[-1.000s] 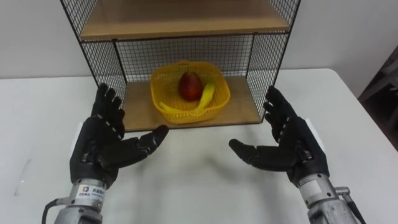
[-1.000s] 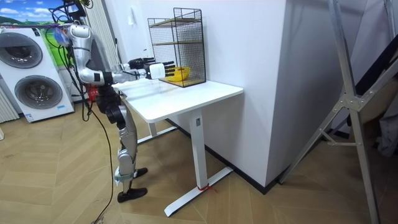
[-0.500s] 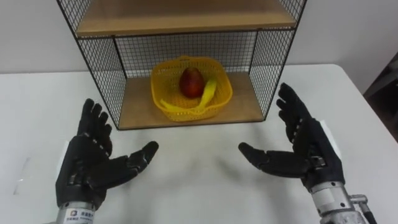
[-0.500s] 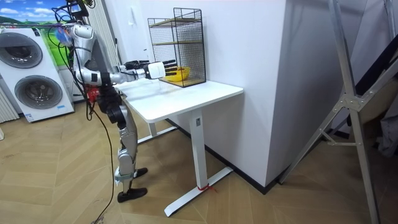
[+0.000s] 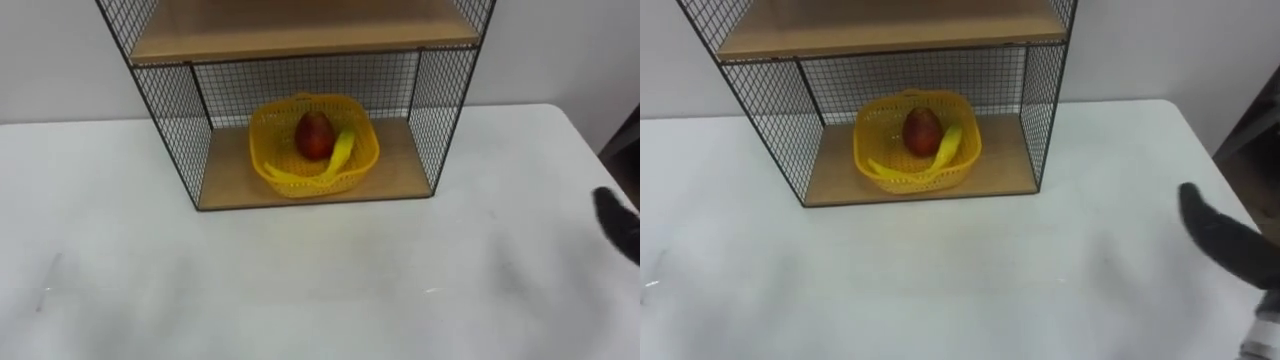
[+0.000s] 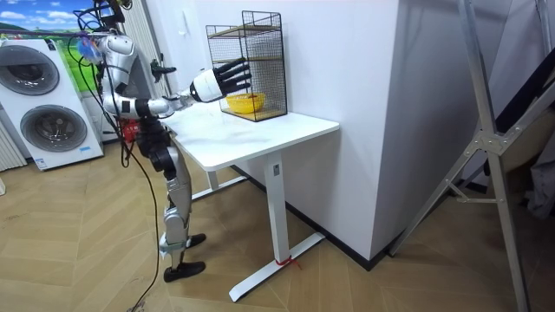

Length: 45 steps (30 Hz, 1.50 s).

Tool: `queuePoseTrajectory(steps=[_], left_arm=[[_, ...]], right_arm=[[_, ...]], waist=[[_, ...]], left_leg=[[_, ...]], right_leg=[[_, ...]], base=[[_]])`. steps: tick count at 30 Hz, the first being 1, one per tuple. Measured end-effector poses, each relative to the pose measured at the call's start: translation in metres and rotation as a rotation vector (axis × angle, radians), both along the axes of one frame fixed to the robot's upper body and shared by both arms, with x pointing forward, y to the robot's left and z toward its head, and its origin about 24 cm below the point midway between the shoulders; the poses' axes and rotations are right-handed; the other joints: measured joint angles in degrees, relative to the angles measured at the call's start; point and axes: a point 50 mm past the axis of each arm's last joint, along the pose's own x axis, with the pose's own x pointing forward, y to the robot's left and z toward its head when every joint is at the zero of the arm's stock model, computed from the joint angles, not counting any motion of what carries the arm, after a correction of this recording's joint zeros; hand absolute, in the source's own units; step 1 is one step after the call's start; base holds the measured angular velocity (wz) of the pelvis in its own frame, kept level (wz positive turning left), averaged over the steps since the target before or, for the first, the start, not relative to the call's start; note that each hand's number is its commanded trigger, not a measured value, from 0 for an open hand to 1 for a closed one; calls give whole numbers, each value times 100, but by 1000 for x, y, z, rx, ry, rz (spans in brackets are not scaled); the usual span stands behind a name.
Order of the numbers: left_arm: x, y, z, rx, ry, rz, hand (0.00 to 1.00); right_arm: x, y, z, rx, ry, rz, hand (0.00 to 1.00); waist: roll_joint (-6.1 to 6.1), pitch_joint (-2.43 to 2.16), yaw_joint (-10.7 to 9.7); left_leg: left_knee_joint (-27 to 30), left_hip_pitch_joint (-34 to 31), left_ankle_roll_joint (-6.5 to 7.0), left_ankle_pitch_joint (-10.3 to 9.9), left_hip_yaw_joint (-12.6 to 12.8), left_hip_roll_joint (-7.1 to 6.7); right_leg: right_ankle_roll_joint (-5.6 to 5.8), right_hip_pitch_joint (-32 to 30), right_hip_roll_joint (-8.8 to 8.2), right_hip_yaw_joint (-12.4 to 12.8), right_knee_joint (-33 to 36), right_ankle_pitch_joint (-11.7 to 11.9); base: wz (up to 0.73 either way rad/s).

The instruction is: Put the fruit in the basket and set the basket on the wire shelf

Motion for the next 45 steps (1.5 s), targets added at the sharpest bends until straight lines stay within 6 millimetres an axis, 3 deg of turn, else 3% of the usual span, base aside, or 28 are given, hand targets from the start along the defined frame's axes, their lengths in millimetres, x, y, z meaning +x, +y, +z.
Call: queuePoseTrajectory(steps=[6,11,15,20,25,28,34,41,45], left_arm=[[-33,29,22,31,-111,333,0],[-55,51,21,-44,-159,513,0],[-81,71,-11,-185,-57,696,0],[-112,76,-61,-431,40,881,0],[-153,58,-119,-706,163,1051,0],[-167,44,-142,-787,264,1107,0],[-175,21,-171,-889,389,1096,0],[-172,-3,-193,-989,461,1027,0],[-177,-30,-215,-1026,719,863,0]], right_arm=[[-29,-37,11,-38,-92,-342,0],[-53,-57,5,-22,-91,-537,0],[-80,-77,-20,91,1,-721,0],[-113,-84,-60,286,116,-874,0],[-169,-77,-115,525,311,-1101,0],[-187,-68,-133,601,393,-1167,0],[-198,-44,-168,740,534,-1233,0],[-198,-17,-193,885,616,-1229,0],[-192,1,-210,953,771,-1110,0]], waist=[[-38,5,70],[-26,12,70],[-14,18,80],[10,11,84],[18,-11,68],[6,-14,37],[-7,-23,-70],[-68,-60,-145],[-136,-48,-230]], left_leg=[[-31,-28,-8,7,-93,-34],[-52,-106,-8,6,-156,-86],[-65,-98,2,0,-152,-84],[-84,-116,15,-9,-137,-78],[-42,-120,20,-9,-181,-101],[-23,-126,23,-4,-186,-106],[64,-202,32,7,-191,-89],[23,-160,36,9,-181,-100],[-43,40,44,1,-153,-111]], right_leg=[[3,23,-10,-133,-40,-2],[15,-23,-32,-172,-39,-25],[25,-31,-57,-145,-26,-42],[35,-70,-70,-132,67,-47],[49,-48,-91,-142,70,-57],[50,-69,-140,-136,80,-102],[41,-92,-118,-130,83,-70],[44,-73,-126,-130,81,-68],[54,130,-140,-131,62,-73]], base=[[9],[8],[0],[-1],[3],[1],[0],[-1],[-2]])
